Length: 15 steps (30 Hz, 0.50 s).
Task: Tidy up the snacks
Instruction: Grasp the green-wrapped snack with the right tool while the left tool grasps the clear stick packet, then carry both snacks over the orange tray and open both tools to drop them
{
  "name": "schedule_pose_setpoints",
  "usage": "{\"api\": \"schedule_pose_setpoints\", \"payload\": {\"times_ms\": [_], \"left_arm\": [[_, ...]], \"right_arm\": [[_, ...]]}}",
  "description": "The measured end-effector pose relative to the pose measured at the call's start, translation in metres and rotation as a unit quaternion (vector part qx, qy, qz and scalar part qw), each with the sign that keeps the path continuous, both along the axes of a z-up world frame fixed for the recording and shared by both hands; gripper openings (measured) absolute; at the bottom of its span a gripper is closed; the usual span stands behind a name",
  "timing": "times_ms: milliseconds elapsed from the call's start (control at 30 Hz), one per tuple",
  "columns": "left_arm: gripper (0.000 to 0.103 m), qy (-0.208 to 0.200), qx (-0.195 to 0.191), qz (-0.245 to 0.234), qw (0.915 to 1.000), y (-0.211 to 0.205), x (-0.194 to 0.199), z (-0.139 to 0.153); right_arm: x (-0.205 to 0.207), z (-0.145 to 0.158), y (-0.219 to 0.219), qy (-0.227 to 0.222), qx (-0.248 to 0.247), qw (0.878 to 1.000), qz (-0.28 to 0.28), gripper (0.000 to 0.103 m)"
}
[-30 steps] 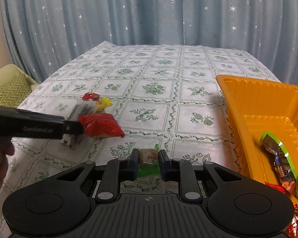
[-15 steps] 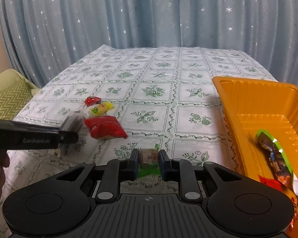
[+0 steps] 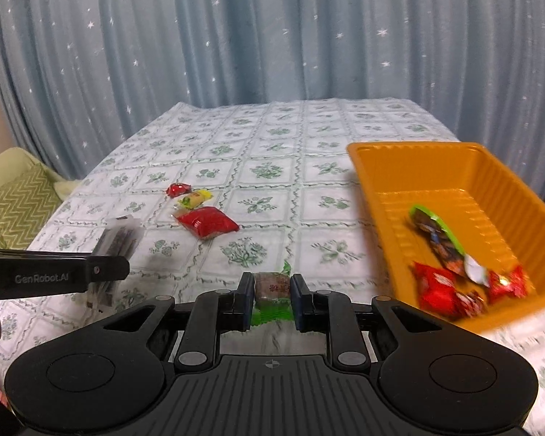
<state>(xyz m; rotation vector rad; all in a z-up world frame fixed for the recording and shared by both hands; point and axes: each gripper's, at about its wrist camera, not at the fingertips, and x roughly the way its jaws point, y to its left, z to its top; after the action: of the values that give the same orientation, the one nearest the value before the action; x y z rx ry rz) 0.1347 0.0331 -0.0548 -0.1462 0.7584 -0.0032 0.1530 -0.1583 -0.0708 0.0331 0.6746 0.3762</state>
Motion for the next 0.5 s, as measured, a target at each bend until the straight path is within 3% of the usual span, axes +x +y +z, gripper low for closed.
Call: {"api": "schedule_pose_setpoints", "payload": {"times_ms": [167, 500], "left_arm": [[0.034, -0.002, -0.019, -0.002, 0.9998, -0.019, -0.019, 0.011], [0.034, -0.018, -0.015, -0.029, 0.9993, -0.056, -0.031, 0.031]], "right_arm": [[-0.027, 0.012, -0.015, -0.006, 0.002, 1.000, -0.014, 0.022], [-0.055, 0.031, -0.048, -0.013, 0.016, 0.999, -0.049, 0.022]]}}
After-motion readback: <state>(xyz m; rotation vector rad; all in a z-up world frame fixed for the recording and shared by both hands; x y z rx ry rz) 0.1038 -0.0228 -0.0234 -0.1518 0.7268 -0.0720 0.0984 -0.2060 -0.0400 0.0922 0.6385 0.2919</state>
